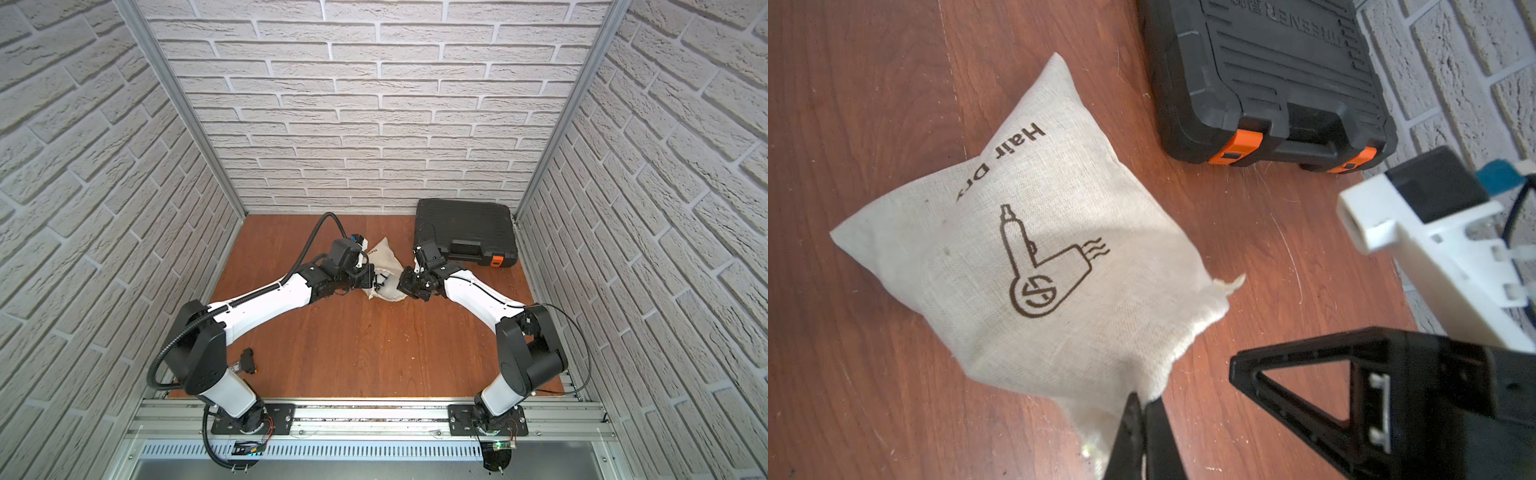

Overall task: Pack away hair dryers
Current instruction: Pull the drawstrings on both sides of the drawstring bag.

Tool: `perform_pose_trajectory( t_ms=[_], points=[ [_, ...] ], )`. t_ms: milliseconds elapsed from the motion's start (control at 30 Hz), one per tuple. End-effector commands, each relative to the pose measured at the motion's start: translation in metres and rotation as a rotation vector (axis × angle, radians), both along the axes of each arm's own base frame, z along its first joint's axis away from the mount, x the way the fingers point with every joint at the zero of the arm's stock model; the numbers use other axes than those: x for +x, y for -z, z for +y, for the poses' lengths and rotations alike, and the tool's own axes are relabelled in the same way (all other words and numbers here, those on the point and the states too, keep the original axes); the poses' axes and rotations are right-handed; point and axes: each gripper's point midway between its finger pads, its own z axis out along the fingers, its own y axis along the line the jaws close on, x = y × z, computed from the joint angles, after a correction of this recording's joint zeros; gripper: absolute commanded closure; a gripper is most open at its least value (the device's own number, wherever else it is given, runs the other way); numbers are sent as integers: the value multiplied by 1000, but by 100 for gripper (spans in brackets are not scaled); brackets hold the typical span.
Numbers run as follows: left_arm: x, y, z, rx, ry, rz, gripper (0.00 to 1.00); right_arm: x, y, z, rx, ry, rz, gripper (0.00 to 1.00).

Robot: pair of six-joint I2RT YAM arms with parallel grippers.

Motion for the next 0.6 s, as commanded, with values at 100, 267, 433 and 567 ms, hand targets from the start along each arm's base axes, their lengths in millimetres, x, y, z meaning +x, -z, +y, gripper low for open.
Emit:
perform_pose_trajectory(
  t_ms=[100,267,433,567],
  points=[
    [1,-1,-1,10,16,-34,100,-2,-13,-32,51,93,-64,71],
    [-8,5,-7,39,74,-34,100,3,-19,-68,53,162,-81,54],
    [-13,8,-12,35,90,-30,100,15,-12,-78,50,169,-62,45],
    [-15,5,-20,32,107,-46,100,25,0,-76,77,191,-60,42]
  ],
)
